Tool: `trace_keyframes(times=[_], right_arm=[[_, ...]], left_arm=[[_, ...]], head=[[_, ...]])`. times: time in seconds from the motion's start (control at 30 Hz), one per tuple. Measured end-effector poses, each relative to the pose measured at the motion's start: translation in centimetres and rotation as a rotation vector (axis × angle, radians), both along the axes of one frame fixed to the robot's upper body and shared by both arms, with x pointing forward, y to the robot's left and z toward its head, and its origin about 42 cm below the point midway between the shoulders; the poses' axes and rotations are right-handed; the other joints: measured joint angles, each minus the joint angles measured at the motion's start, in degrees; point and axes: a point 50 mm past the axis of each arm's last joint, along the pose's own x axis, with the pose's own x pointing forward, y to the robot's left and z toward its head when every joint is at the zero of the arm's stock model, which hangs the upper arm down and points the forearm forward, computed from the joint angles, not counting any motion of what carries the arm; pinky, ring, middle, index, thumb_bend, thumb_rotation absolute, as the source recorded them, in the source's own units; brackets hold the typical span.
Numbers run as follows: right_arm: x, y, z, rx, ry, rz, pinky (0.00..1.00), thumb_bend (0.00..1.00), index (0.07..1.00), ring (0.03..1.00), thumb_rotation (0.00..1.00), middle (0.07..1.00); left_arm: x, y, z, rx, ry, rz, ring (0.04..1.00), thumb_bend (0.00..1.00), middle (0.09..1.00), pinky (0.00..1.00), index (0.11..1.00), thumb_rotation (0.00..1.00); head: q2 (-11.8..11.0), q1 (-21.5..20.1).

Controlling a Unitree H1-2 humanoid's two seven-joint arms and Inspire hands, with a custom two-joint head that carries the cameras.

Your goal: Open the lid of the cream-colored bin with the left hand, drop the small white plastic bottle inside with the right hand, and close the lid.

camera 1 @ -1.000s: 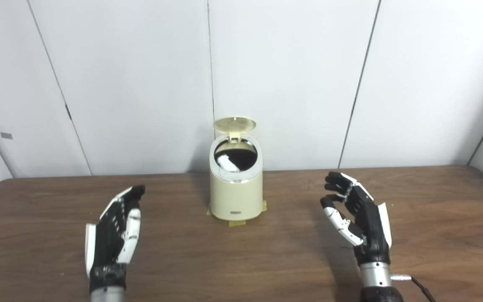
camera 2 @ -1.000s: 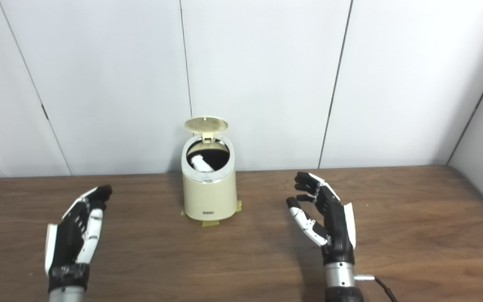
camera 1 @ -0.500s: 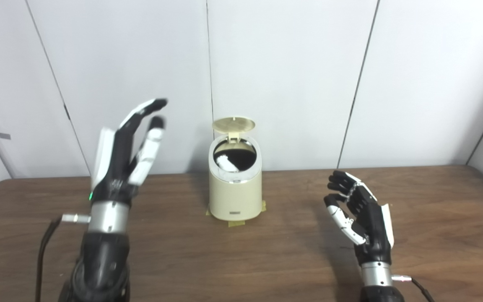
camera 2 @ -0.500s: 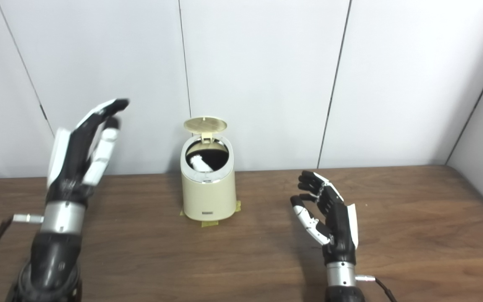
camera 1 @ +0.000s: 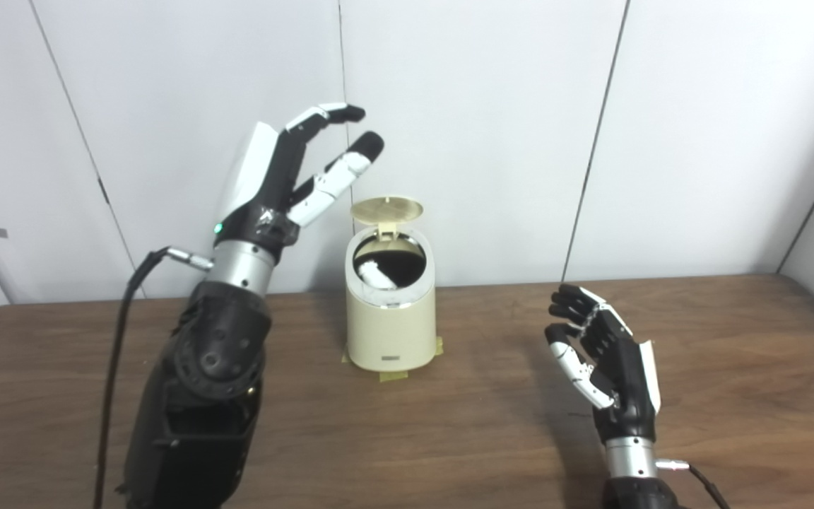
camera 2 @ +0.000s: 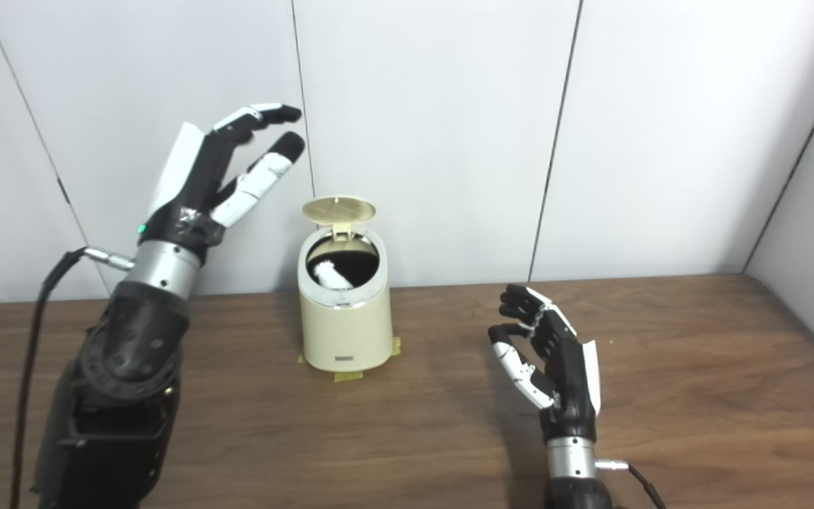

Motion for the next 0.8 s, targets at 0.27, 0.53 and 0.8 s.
trace_keyframes(times=[0.27,0.53,0.8], right_arm=[[0.1,0.2,0.0,-0.013,-0.001,0.002,0.6,0.21,0.709,0.7,0.26,0.717],[0.1,0.2,0.0,-0.013,0.0,0.007,0.61,0.21,0.71,0.702,0.3,0.718],[0.1,0.2,0.0,-0.021,0.0,0.009,0.61,0.2,0.715,0.707,0.29,0.722]], left_arm=[[2.1,-3.3,2.0,0.198,-0.009,-0.008,0.949,0.83,0.899,1.0,0.825,1.0],[3.4,-4.4,0.9,0.37,0.019,0.079,0.934,0.91,0.834,1.0,0.785,1.0],[4.2,-4.8,-0.4,0.413,0.054,0.087,0.951,0.95,0.837,1.0,0.784,1.0]], head=[[0.0,0.4],[-0.2,0.4],[-0.4,0.4]])
